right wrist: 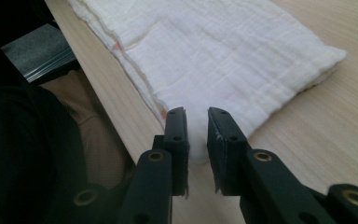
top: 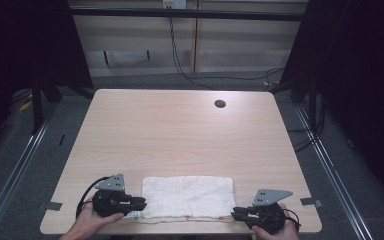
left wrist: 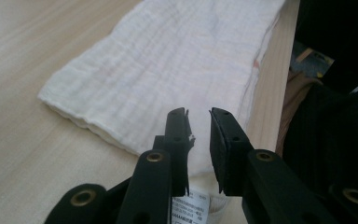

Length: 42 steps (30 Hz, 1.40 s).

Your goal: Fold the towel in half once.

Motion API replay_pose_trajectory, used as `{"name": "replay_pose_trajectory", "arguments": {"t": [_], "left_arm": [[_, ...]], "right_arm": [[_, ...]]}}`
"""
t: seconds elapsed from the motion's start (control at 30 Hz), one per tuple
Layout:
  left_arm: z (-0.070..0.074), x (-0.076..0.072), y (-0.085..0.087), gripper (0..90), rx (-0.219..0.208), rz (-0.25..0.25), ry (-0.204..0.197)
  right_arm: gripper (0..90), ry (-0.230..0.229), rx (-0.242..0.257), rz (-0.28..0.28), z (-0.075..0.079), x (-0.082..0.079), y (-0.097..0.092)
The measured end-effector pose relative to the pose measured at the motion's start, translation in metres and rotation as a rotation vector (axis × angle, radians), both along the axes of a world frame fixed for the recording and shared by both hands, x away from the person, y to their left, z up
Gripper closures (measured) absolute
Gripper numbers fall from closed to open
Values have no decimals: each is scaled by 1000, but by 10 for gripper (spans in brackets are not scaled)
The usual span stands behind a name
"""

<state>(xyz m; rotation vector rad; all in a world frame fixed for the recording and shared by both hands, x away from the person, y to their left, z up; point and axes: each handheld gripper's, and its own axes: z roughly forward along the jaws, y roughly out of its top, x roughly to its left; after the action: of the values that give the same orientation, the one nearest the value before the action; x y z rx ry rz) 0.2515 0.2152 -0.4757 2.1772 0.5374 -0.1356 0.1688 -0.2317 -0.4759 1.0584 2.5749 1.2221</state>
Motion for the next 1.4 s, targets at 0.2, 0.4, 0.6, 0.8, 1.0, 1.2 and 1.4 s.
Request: {"name": "replay_pose_trajectory", "arguments": {"t": [0.2, 0.4, 0.6, 0.8, 1.0, 1.2, 1.4], "left_arm": [[-1, 8, 2, 703, 20, 48, -3], [-4, 30, 3, 575, 48, 153, 27], [-2, 42, 7, 550, 64, 196, -19], [-5, 58, -6, 559, 77, 191, -19], [-20, 62, -20, 526, 129, 212, 5], [-20, 60, -23, 761, 134, 192, -15], [-14, 63, -42, 855, 109, 167, -25]], "right_arm": [[703, -4, 34, -11, 3, 3, 0], [637, 17, 10, 7, -2, 14, 13], [590, 60, -43, 56, -13, 22, 31], [567, 32, -65, 82, -17, 19, 33], [598, -28, -95, 104, -18, 13, 35], [811, -27, -118, 61, -17, 17, 33], [850, -11, -110, 30, -17, 19, 22]]}}
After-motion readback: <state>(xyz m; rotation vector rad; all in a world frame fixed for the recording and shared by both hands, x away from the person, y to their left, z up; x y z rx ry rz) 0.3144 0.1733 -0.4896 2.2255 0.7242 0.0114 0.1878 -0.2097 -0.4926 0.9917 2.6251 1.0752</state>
